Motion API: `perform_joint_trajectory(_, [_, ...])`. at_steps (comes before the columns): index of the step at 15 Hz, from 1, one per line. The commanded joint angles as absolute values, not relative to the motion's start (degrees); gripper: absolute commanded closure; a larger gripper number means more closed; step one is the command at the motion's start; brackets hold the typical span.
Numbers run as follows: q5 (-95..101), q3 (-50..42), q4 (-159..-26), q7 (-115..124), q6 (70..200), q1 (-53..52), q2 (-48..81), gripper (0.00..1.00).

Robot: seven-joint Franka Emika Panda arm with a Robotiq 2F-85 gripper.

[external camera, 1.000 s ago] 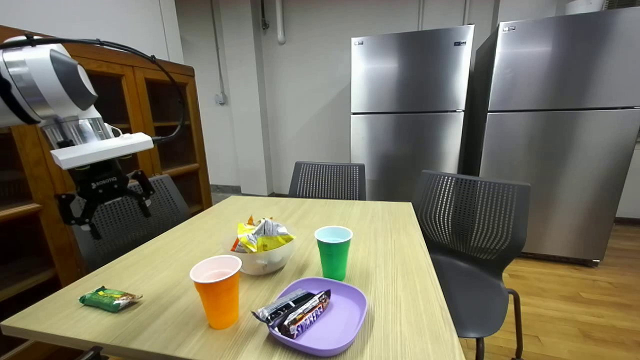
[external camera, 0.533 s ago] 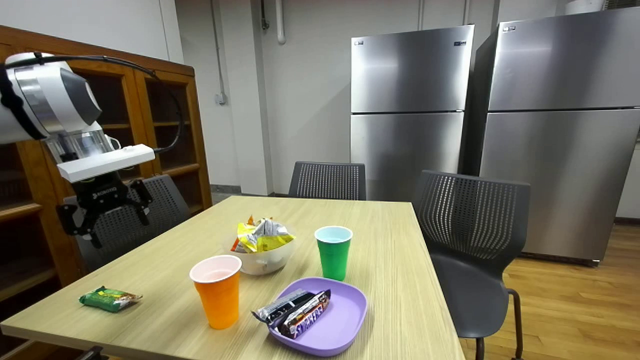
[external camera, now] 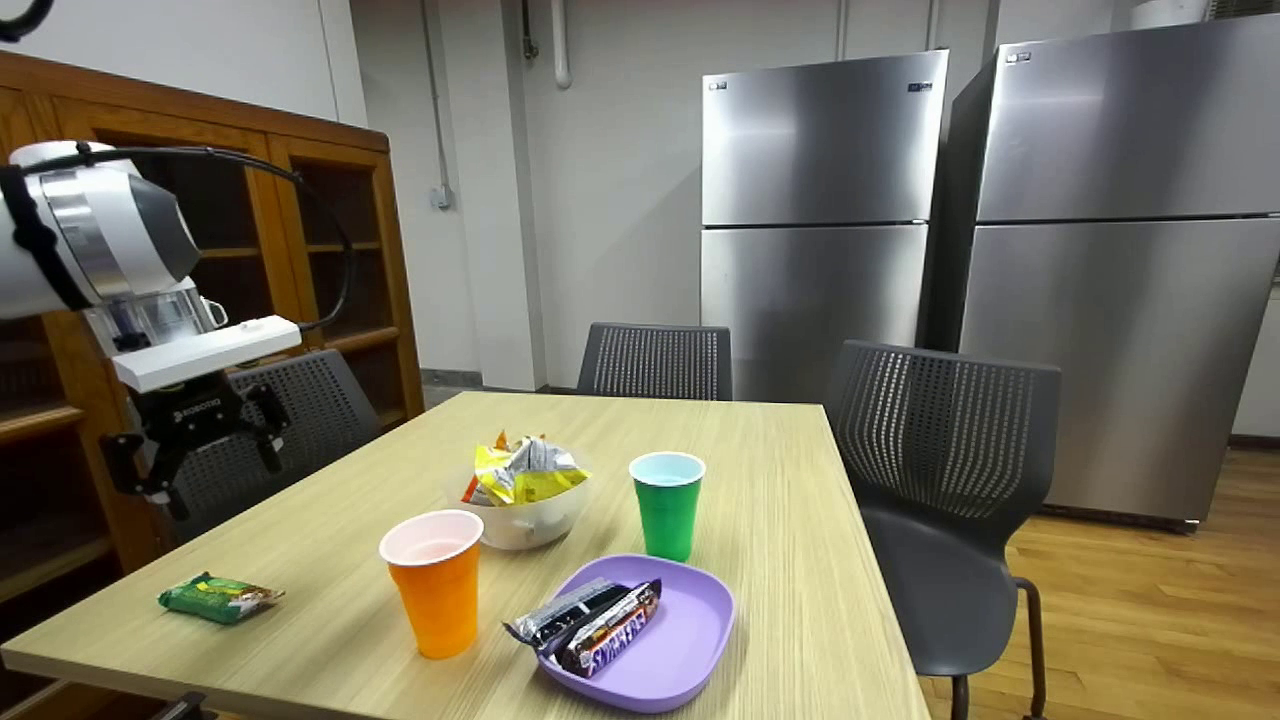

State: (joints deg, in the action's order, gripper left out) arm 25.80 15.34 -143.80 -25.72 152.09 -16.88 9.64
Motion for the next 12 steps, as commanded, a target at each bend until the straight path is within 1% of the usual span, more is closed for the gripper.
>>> perform_joint_trajectory(1, [27.7, 16.1, -141.7, -26.2, 152.5, -17.5, 12.5, 0.00])
perform_joint_trajectory(12, [32.9, 15.6, -138.5, -25.7, 154.1, -19.5, 19.1, 0.00])
